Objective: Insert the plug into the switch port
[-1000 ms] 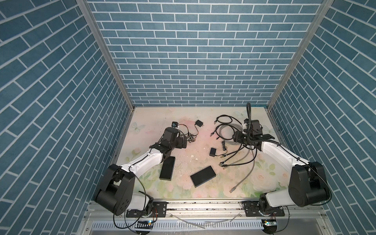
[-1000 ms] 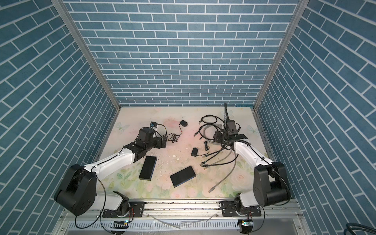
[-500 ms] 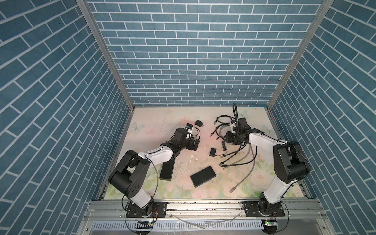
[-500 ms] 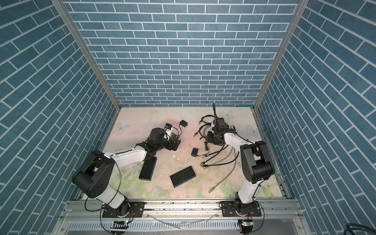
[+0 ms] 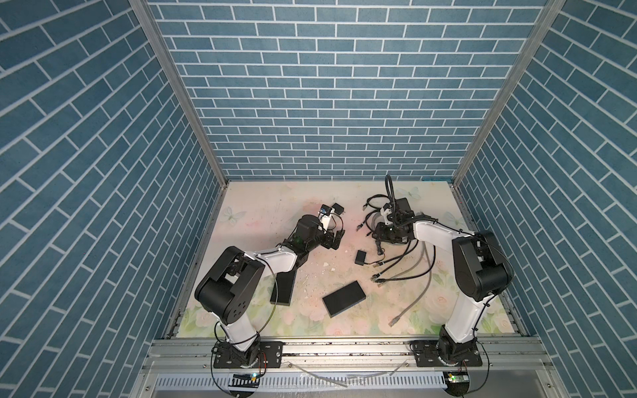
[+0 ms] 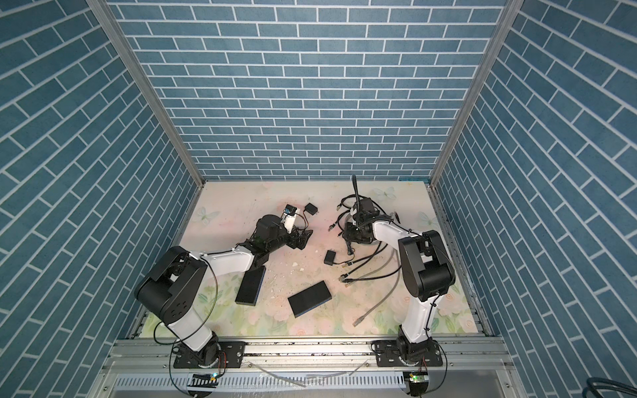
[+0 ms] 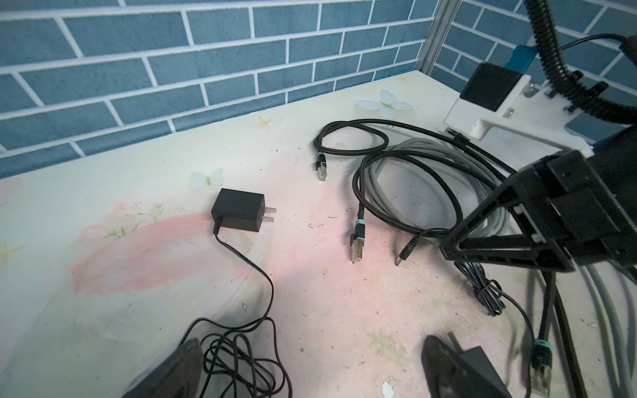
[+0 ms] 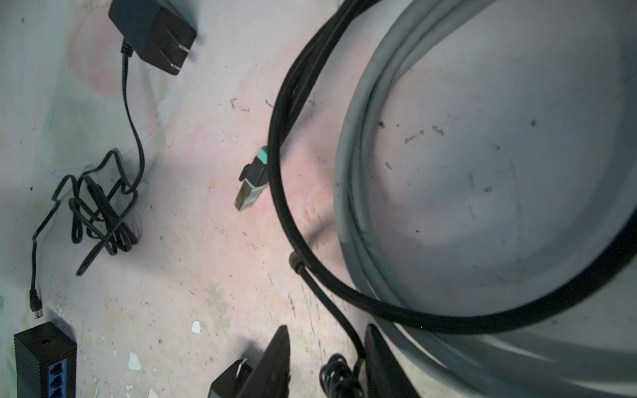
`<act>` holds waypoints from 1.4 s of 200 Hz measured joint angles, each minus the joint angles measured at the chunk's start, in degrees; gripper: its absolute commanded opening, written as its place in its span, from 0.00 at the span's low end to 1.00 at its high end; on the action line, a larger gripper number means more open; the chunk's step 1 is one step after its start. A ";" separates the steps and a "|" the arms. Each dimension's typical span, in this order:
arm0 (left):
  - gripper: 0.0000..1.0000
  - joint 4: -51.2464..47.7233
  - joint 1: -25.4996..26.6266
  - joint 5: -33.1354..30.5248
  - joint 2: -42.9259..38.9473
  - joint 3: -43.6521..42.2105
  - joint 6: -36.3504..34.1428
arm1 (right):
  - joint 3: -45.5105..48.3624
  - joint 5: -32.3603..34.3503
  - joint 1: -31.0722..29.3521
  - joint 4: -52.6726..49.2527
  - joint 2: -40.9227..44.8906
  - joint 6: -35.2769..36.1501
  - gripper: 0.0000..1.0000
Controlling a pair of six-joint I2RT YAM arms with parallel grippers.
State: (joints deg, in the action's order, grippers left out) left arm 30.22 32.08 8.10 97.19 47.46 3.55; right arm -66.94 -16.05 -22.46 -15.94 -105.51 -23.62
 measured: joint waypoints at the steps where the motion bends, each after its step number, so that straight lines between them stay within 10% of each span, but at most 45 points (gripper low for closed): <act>1: 1.00 0.04 0.00 -0.04 0.00 0.00 0.00 | 0.00 0.00 -0.04 -0.02 0.00 0.00 0.37; 280: 1.00 5.92 0.11 3.45 0.07 -5.18 -15.54 | 5.88 10.05 -5.51 6.29 2.12 15.02 0.06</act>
State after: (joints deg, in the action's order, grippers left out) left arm 36.14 32.18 11.55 97.25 42.28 -11.99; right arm -61.06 -6.00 -27.97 -9.65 -103.39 -8.60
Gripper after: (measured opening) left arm 0.996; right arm 0.099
